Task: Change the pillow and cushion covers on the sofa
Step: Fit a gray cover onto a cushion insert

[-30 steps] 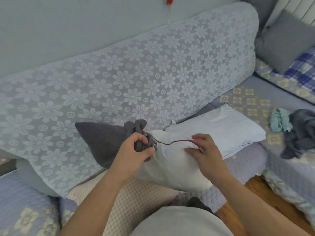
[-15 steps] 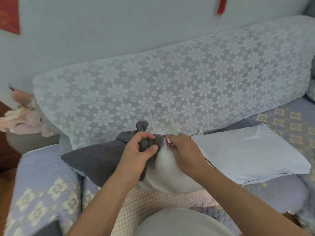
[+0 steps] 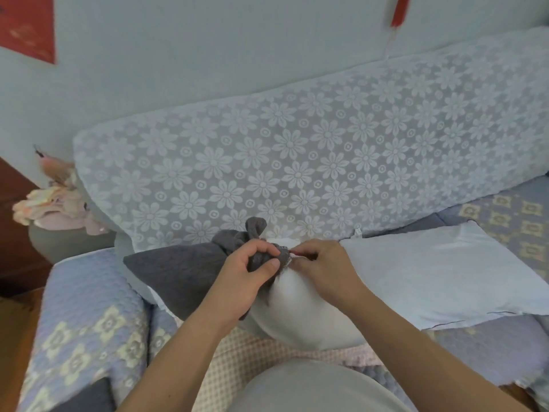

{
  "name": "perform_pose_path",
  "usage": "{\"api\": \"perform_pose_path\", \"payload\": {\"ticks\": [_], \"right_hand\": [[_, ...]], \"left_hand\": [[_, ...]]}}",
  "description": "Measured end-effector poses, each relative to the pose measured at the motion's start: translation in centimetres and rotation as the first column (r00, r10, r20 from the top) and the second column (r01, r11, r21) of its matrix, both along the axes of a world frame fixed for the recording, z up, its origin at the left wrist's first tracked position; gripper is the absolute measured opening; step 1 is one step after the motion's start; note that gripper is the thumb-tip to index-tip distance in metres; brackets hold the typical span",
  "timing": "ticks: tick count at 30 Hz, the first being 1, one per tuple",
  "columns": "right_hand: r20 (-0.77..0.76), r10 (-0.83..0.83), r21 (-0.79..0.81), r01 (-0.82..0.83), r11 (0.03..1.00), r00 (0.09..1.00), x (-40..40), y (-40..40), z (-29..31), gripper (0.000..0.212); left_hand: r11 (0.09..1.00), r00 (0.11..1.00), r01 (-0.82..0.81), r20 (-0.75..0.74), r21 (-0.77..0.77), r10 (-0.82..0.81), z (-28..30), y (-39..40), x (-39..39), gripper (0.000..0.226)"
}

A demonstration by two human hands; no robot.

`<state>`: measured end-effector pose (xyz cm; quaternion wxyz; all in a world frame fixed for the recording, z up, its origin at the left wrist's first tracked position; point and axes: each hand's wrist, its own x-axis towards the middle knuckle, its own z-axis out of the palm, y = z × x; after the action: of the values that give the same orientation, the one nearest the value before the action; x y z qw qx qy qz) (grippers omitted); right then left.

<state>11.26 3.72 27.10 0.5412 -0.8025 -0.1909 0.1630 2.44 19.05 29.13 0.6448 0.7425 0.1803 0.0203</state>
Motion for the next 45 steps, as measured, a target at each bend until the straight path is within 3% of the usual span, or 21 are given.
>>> {"api": "perform_pose_path", "payload": {"ticks": [2, 7, 11, 14, 16, 23, 26, 31, 37, 42, 45], "right_hand": [[-0.079, -0.123, 0.121, 0.132, 0.984, 0.989, -0.7, 0.2, 0.1, 0.014], [0.007, -0.214, 0.073, 0.213, 0.974, 0.977, -2.7, 0.4, -0.4, 0.015], [0.103, -0.142, -0.061, 0.149, 0.987, 0.984, -3.5, -1.4, -1.7, 0.013], [0.255, -0.143, -0.269, 0.212, 0.940, 0.956, -3.5, -3.3, -2.5, 0.008], [0.161, -0.142, -0.319, 0.188, 0.929, 0.977, -3.4, -4.2, -2.0, 0.010], [-0.072, -0.021, -0.232, 0.004, 0.973, 0.997, -2.9, -5.1, -0.7, 0.018], [-0.161, -0.046, -0.206, 0.012, 0.978, 0.986, -2.6, -5.9, -1.3, 0.003], [-0.213, -0.144, -0.144, 0.115, 0.983, 0.966, -2.2, -6.2, -2.4, 0.016], [-0.398, -0.183, -0.041, 0.182, 0.982, 0.899, -2.0, -6.0, -2.7, 0.016], [-0.584, -0.169, 0.045, 0.240, 0.970, 0.794, -1.9, -4.6, -2.9, 0.008], [-0.662, -0.161, 0.073, 0.277, 0.958, 0.732, -1.8, -4.6, -3.3, 0.010]], "left_hand": [[0.999, 1.000, 0.008, 0.001, 0.039, -0.008, 0.0, -0.1, 0.0, 0.020], [0.999, 0.999, -0.046, 0.024, 0.028, 0.046, -0.1, -0.9, -0.5, 0.021], [0.997, 1.000, 0.002, 0.023, 0.072, -0.004, -1.0, -2.3, -1.0, 0.024], [0.993, 0.998, 0.052, 0.022, 0.107, -0.054, -1.9, -3.9, -1.4, 0.025], [0.990, 0.998, 0.067, 0.013, 0.123, -0.069, -2.2, -4.6, -1.3, 0.023], [0.988, 0.996, 0.092, -0.004, 0.126, -0.092, -2.0, -5.8, -0.3, 0.016], [0.961, 0.982, 0.184, -0.080, 0.204, -0.171, -2.2, -6.3, -0.9, 0.032], [0.944, 0.955, 0.252, -0.210, 0.214, -0.207, -1.5, -5.8, -1.0, 0.070], [0.949, 0.996, 0.055, -0.084, 0.311, -0.030, -1.3, -5.0, -0.9, 0.068], [0.833, 0.986, 0.169, -0.085, 0.527, -0.146, -2.2, -6.3, 0.4, 0.062], [0.819, 0.982, 0.189, -0.101, 0.542, -0.160, -2.0, -5.9, -0.1, 0.053]]}}
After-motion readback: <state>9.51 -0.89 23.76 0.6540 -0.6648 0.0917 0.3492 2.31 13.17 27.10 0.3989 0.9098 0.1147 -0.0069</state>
